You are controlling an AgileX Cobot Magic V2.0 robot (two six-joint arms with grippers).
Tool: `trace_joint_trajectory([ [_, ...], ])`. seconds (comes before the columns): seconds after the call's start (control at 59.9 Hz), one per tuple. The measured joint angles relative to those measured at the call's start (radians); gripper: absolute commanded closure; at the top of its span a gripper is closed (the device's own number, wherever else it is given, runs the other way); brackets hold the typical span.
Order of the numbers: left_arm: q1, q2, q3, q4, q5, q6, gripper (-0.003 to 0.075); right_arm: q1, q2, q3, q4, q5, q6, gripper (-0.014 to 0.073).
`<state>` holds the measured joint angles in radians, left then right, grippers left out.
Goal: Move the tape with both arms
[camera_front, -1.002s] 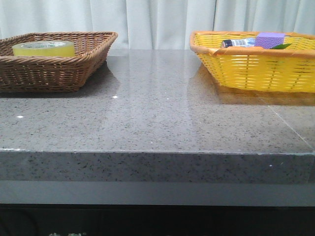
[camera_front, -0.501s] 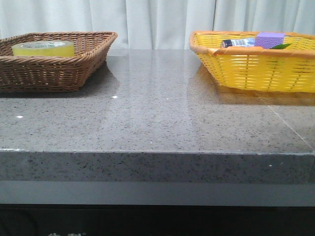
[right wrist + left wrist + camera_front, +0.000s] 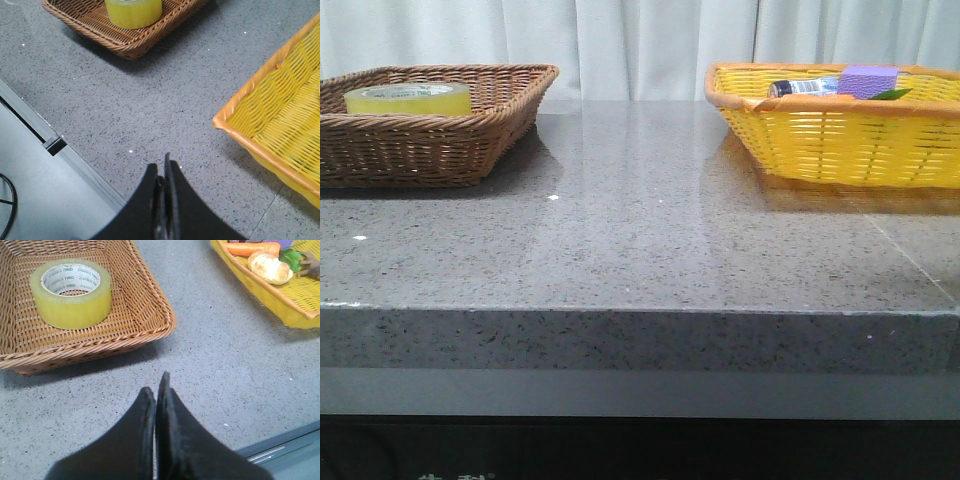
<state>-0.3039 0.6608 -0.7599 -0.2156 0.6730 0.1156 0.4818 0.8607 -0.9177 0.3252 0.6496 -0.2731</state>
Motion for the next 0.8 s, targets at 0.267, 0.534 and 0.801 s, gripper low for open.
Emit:
trace_joint_trajectory([
  [0.267, 0.000, 0.000, 0.000, 0.000, 0.000, 0.000, 0.0740, 0.000, 0.000, 0.000, 0.000, 0.000, 0.000, 0.0663],
  [0.534, 0.013, -0.074, 0.047, 0.002, -0.007, 0.004, 0.0740, 0.000, 0.000, 0.000, 0.000, 0.000, 0.000, 0.0663],
  [0.801, 0.170, -0.347, 0.321, 0.020, -0.202, 0.010, 0.0740, 0.000, 0.000, 0.000, 0.000, 0.002, 0.000, 0.0663],
])
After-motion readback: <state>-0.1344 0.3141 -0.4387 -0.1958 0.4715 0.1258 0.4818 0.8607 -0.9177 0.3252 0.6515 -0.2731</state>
